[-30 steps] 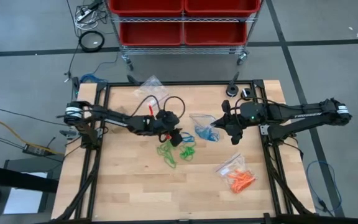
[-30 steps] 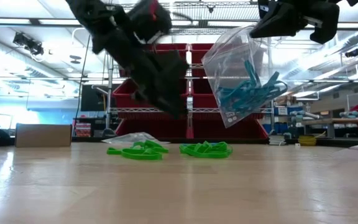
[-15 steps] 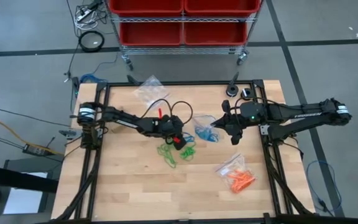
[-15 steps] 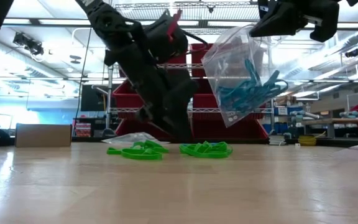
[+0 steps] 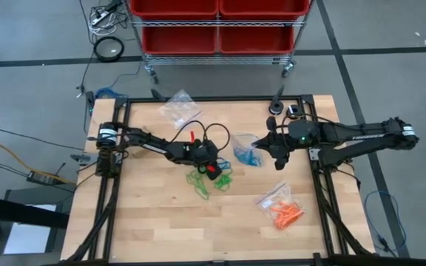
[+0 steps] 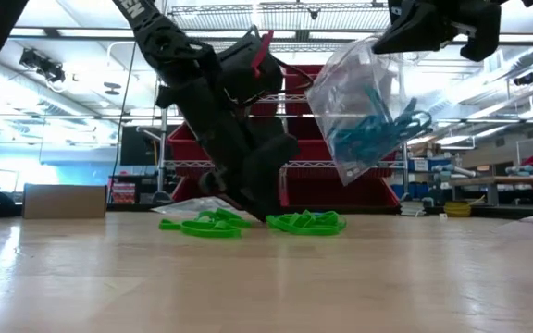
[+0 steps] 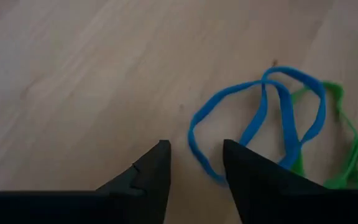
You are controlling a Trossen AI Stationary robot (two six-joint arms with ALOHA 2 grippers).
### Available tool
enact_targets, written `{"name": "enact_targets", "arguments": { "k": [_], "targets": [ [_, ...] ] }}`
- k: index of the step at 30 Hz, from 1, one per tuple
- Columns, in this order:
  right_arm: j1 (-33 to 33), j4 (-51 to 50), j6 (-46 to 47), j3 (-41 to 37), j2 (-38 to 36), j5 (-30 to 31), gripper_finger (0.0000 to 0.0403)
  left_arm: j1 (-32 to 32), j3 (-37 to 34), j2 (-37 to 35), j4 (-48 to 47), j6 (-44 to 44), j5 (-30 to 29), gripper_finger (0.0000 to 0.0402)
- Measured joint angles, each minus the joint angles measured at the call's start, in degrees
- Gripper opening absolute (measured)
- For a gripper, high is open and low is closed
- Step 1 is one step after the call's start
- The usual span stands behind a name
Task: Sort rubber bands
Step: Put the blue rubber band into the transparent zip bag
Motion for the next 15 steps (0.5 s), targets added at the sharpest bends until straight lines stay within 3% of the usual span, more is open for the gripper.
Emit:
{"name": "enact_targets", "arguments": {
  "k": [3,8,15],
  "targets": [
    [0.0,-0.3,0.1,0.0,-0.2,0.0,0.0000,0.0,0.7,1.9,2.2,0.4,0.3,0.0118],
    [0.0,-0.3,0.1,0.0,-0.4,-0.3,0.0000,0.0,2.3,2.6,1.7,4.8,1.2,0.0017],
    [0.0,-0.6,0.6,0.0,-0.6,-1.1,0.0000,-1.1,8.9,3.2,-7.2,11.3,0.9,0.0003]
  ]
}}
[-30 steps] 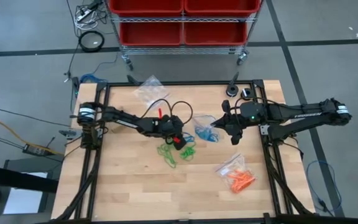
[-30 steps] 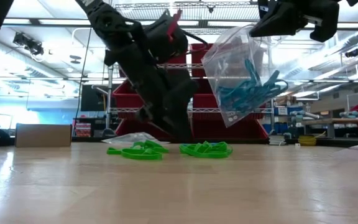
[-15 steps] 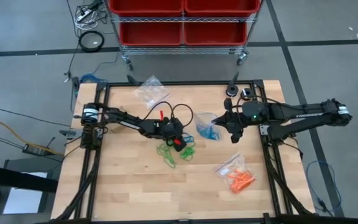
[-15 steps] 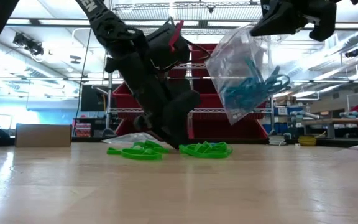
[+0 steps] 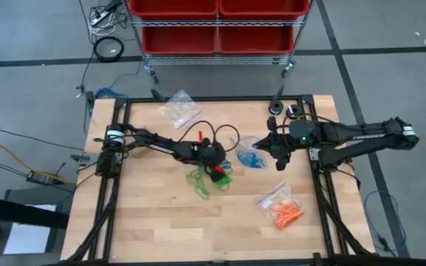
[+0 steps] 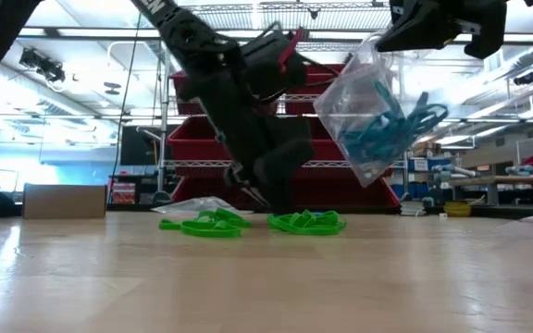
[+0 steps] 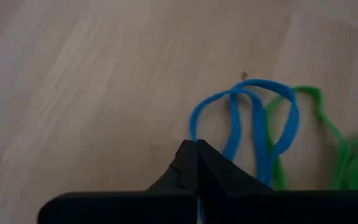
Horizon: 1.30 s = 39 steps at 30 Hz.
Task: Sort rubber bands
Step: Put the blue rubber band into the transparent zip bag
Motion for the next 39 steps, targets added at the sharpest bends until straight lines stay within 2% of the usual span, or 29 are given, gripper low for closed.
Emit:
{"name": "enact_targets", "arguments": {
  "k": [5,13,20,32,39],
  "targets": [
    [0.0,0.0,0.1,0.0,0.0,0.0,0.0000,-2.6,8.2,0.0,-10.7,3.5,-3.4,0.0002],
    [0.0,-0.1,0.1,0.0,0.0,-0.4,0.0000,-6.7,22.5,-0.1,-30.1,5.6,-14.6,0.0001],
    [0.5,-0.4,0.6,0.0,0.0,-0.4,0.0000,-8.8,32.9,-0.1,-39.4,7.2,-22.7,0.0001],
    [2.0,-3.1,-1.3,0.0,0.0,-0.4,0.0000,-10.4,48.6,-0.3,-41.5,18.8,-34.0,0.0000],
    [2.0,-3.4,-2.9,0.0,0.0,-0.4,0.0000,-9.0,54.1,-0.4,-37.9,26.0,-34.5,0.0000]
  ]
}}
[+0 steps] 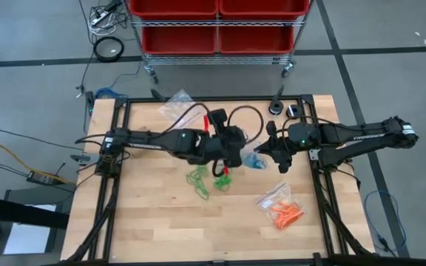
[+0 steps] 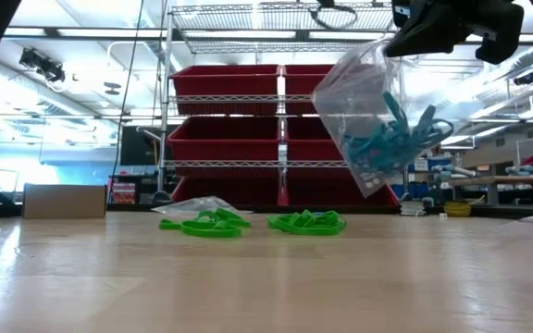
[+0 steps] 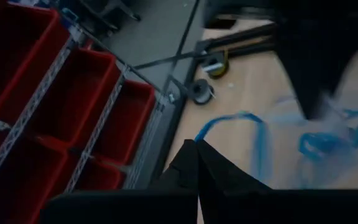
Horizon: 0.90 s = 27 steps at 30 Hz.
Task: Sort rubber bands
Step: Put the blue rubber band into the transparent zip bag
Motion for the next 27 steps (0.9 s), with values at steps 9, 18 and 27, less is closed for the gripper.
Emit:
{"name": "enact_targets", "arguments": {
  "k": [9,18,27],
  "targets": [
    [0.0,0.0,-0.1,0.0,0.0,0.0,0.0000,4.1,-2.3,0.2,1.3,1.9,8.0,0.0000],
    [0.0,0.0,-0.1,0.0,0.0,0.0,0.0000,5.1,-7.4,0.2,2.9,2.5,15.2,0.0011],
    [0.0,0.6,-0.1,0.0,0.0,0.0,0.0000,5.0,-7.6,0.2,3.1,3.3,18.3,0.0035]
  ]
}}
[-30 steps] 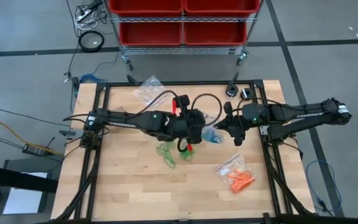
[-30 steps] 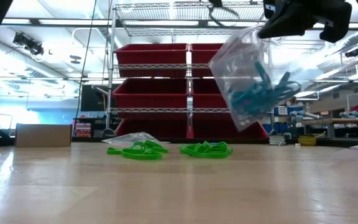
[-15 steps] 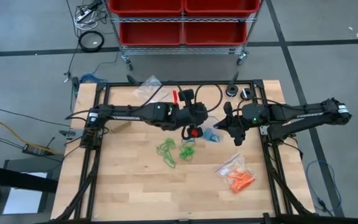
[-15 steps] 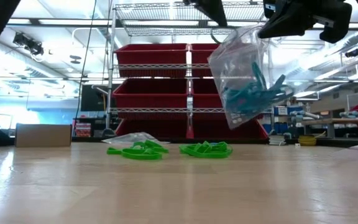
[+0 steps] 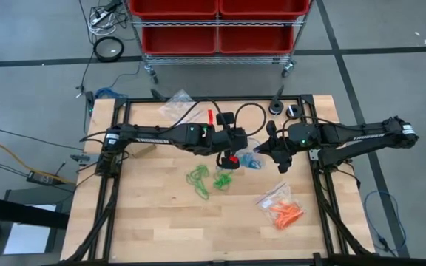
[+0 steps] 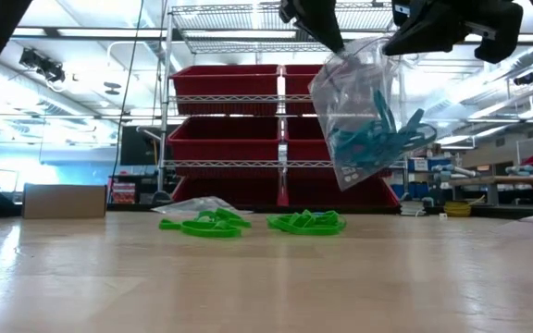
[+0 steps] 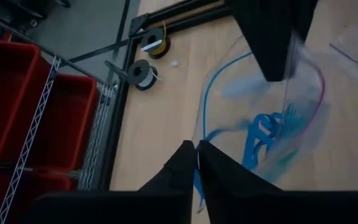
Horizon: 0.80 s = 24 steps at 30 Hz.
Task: Sort rubber bands
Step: Put the blue rubber band into the transparent zip bag
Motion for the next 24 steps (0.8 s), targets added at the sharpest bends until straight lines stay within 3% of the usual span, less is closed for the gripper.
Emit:
{"name": "enact_targets", "arguments": {
  "k": [6,12,18,24],
  "targets": [
    [0.0,0.1,0.0,0.0,0.0,0.0,0.0000,-0.4,0.0,0.0,2.2,0.2,-0.2,0.0105],
    [0.0,-0.1,0.3,0.0,0.0,0.0,0.0000,-1.1,0.0,-0.5,-0.9,-3.2,-5.1,0.0168],
    [0.0,-0.4,0.3,0.0,0.0,0.0,0.0000,-3.6,0.0,-1.3,-8.6,-11.3,-6.5,0.0170],
    [0.0,-0.5,0.4,0.0,0.0,0.0,0.0000,-9.2,-1.9,-1.5,-7.8,-13.4,-18.8,0.0158]
  ]
}}
